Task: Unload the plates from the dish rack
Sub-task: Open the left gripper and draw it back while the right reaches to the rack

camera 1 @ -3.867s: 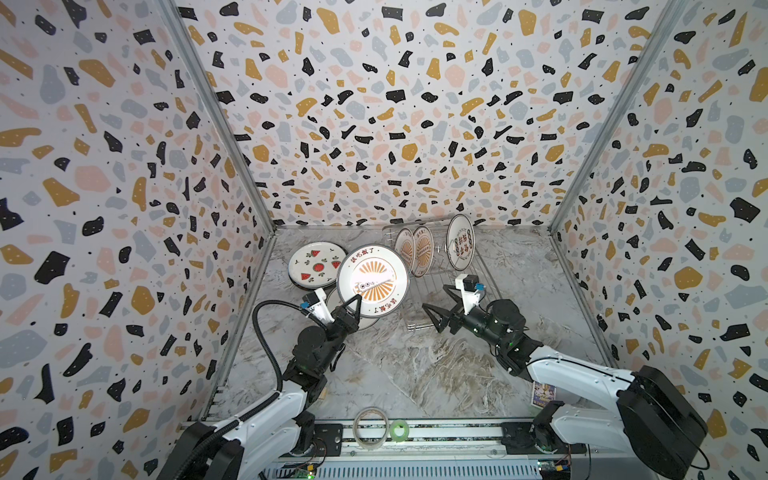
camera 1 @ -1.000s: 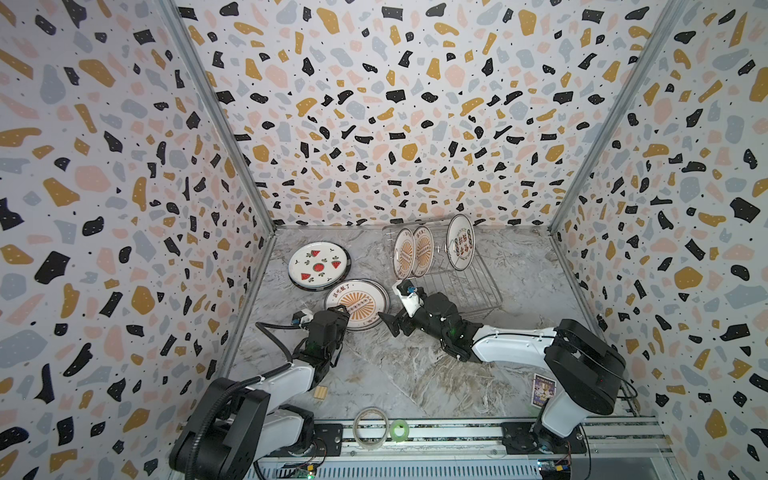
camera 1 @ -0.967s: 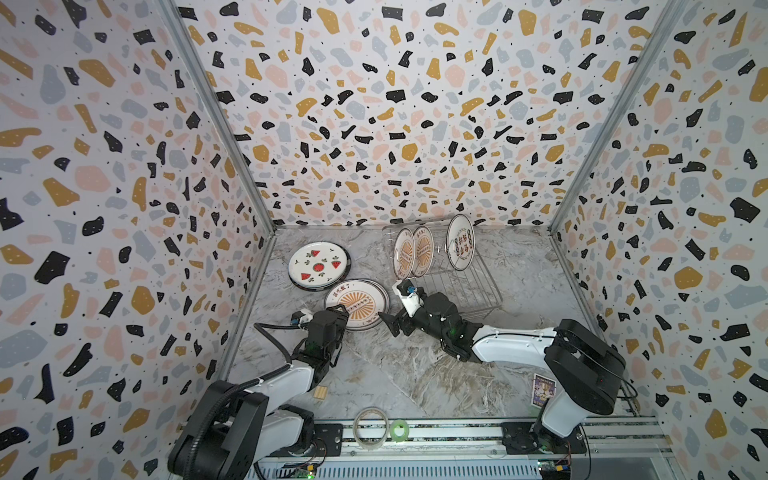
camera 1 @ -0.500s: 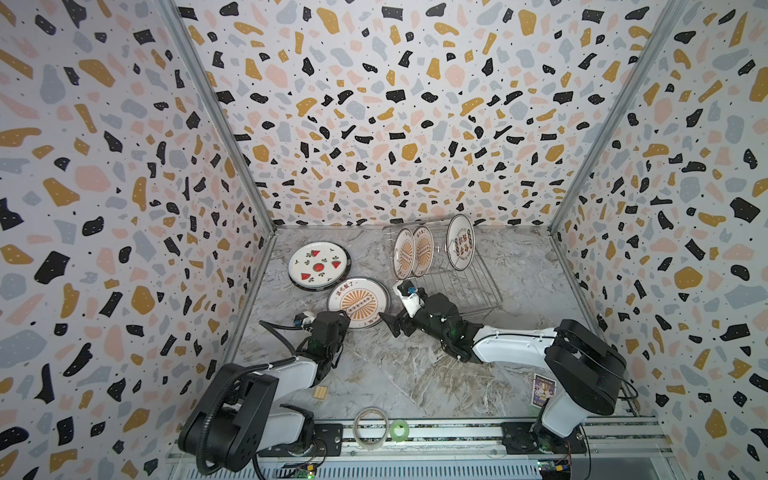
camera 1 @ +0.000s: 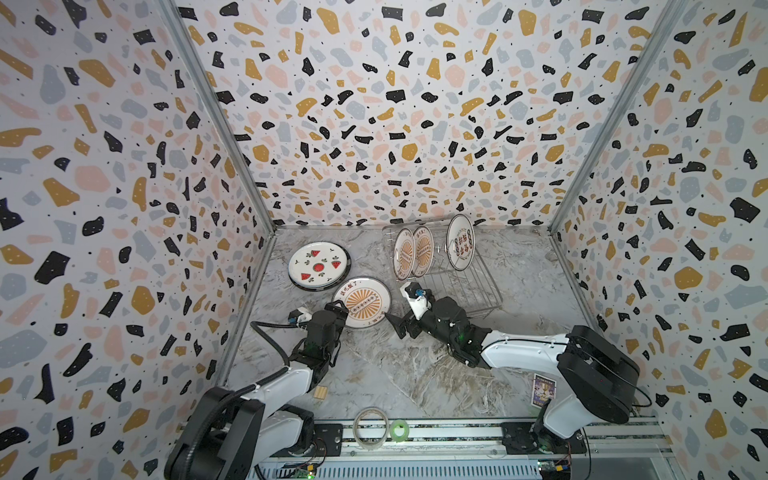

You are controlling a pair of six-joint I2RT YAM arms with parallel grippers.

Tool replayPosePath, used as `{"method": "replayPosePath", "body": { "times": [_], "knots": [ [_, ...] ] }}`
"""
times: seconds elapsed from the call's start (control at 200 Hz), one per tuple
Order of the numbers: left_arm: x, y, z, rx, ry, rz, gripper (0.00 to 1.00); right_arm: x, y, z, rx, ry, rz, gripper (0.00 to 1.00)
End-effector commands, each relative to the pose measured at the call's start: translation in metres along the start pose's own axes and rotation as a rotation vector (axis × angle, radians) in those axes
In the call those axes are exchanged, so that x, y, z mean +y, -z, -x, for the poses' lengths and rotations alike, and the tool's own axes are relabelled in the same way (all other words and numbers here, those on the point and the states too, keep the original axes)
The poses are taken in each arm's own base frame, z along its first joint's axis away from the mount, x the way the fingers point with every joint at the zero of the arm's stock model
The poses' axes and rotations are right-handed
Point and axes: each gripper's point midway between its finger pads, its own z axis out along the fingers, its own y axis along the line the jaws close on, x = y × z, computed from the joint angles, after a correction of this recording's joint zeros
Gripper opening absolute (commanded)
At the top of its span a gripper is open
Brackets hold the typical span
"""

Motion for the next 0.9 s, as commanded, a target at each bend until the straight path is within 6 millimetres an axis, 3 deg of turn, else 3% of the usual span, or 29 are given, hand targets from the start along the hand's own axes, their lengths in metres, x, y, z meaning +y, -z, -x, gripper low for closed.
{"method": "replayPosePath", "body": {
  "times": [0.0,0.105,0.225,0.335,0.395,0.586,0.696,0.896],
  "knots": [
    [0.002,0.01,0.017,-0.083,-0.038,0.0,0.96,-0.007,0.018,0.035,-0.107,0.002,-0.035,0.99],
    [-0.017,0.02,0.024,-0.105,-0.063,-0.064,1.0,-0.02,0.033,0.044,-0.152,-0.008,-0.083,0.99],
    [-0.057,0.034,0.021,-0.076,-0.148,-0.236,1.0,-0.042,0.051,0.052,-0.194,-0.036,-0.133,0.99],
    [-0.092,0.051,0.013,-0.049,-0.207,-0.427,0.99,-0.072,0.062,0.053,-0.194,-0.081,-0.196,0.99],
    [-0.099,0.055,0.01,-0.063,-0.243,-0.427,1.0,-0.089,0.067,0.052,-0.186,-0.1,-0.237,0.99],
    [-0.135,0.074,-0.022,-0.048,-0.445,-0.548,1.0,-0.143,0.086,0.056,-0.208,-0.156,-0.385,0.99],
    [-0.162,0.11,-0.037,-0.025,-0.478,-0.827,0.99,-0.172,0.095,0.06,-0.224,-0.187,-0.45,0.99],
    [-0.193,0.137,-0.056,0.01,-0.582,-1.005,1.0,-0.22,0.091,0.06,-0.181,-0.235,-0.524,0.99]
  ]
}}
